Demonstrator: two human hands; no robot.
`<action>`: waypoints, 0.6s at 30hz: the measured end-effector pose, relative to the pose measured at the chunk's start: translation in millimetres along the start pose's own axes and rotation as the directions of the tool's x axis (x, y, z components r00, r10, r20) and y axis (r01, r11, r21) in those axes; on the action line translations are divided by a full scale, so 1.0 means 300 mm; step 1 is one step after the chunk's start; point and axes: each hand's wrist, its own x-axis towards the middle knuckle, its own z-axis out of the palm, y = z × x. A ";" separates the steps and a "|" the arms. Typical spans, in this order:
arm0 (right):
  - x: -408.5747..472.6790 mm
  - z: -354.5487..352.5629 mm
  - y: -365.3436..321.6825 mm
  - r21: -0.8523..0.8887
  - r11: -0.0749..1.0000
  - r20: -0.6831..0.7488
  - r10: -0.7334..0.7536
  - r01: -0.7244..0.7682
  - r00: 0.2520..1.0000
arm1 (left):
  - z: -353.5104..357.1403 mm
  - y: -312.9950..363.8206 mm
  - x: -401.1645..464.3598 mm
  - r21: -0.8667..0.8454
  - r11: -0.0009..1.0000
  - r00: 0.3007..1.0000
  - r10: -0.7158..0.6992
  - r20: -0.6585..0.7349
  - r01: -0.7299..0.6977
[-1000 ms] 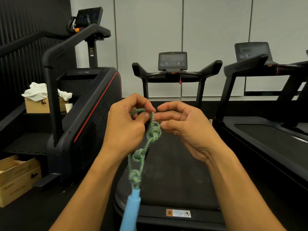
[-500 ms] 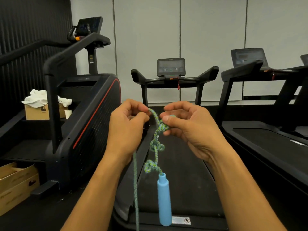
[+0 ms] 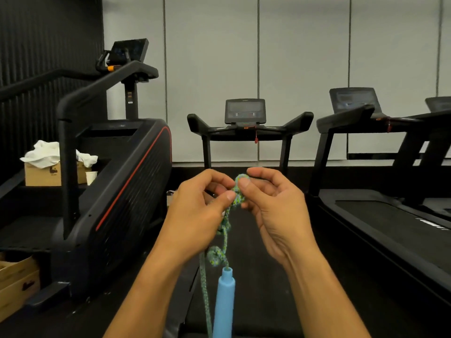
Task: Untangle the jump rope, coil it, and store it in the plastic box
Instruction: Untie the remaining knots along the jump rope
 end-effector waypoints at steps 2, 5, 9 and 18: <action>0.004 0.007 0.012 -0.017 1.000 -0.023 -0.009 0.009 1.000 | 0.005 -0.008 0.001 0.027 1.000 1.000 0.009 -0.009 -0.009; 0.006 0.021 0.032 -0.077 0.997 -0.014 -0.033 0.032 0.999 | 0.008 -0.020 -0.007 0.060 0.998 0.998 0.019 -0.067 -0.015; 0.005 0.034 0.032 -0.159 0.986 0.054 -0.045 0.053 0.998 | -0.020 -0.035 -0.017 0.104 0.994 0.993 0.039 -0.114 -0.027; -0.023 0.071 0.006 -0.317 0.944 0.221 -0.025 0.096 0.975 | -0.076 -0.034 -0.026 0.093 0.992 0.983 0.099 -0.153 -0.085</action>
